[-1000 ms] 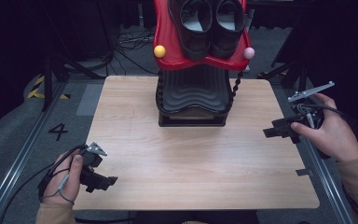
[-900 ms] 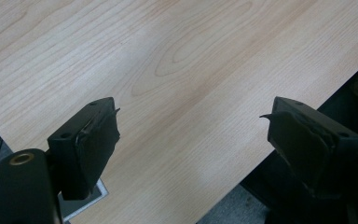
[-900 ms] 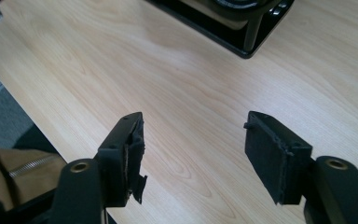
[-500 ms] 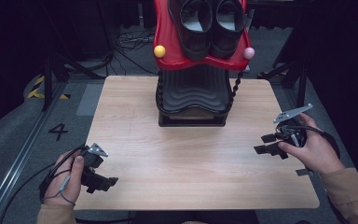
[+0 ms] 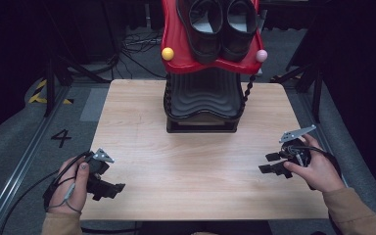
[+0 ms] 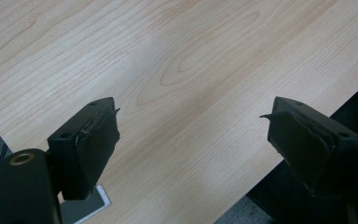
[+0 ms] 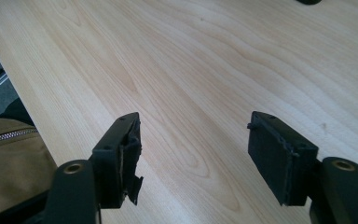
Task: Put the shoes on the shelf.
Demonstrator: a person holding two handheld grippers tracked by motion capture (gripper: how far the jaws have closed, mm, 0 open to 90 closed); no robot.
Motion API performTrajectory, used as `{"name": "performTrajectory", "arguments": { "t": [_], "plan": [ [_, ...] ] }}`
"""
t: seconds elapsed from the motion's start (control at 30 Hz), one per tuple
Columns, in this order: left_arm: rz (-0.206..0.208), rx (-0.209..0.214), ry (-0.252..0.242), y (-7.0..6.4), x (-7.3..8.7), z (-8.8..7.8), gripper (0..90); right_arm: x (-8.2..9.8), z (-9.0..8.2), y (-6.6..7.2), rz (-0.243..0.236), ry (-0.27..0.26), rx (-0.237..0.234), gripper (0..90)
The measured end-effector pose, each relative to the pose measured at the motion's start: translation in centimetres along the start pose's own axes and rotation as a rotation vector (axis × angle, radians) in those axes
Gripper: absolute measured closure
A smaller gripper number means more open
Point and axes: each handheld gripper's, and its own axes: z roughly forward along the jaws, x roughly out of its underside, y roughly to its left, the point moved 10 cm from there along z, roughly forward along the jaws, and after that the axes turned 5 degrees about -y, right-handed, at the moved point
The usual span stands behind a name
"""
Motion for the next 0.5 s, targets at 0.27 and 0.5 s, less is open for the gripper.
{"name": "performTrajectory", "arguments": {
  "t": [0.27,0.5],
  "plan": [
    [0.000,0.001,0.004,0.1,0.1,0.2,17.0,1.4,1.6,-1.2,-0.009,0.000,0.019,32.2],
    [0.003,-0.009,0.002,0.4,0.1,0.2,16.9,2.2,2.9,-1.9,-0.005,-0.007,0.024,32.2]
  ]
}}
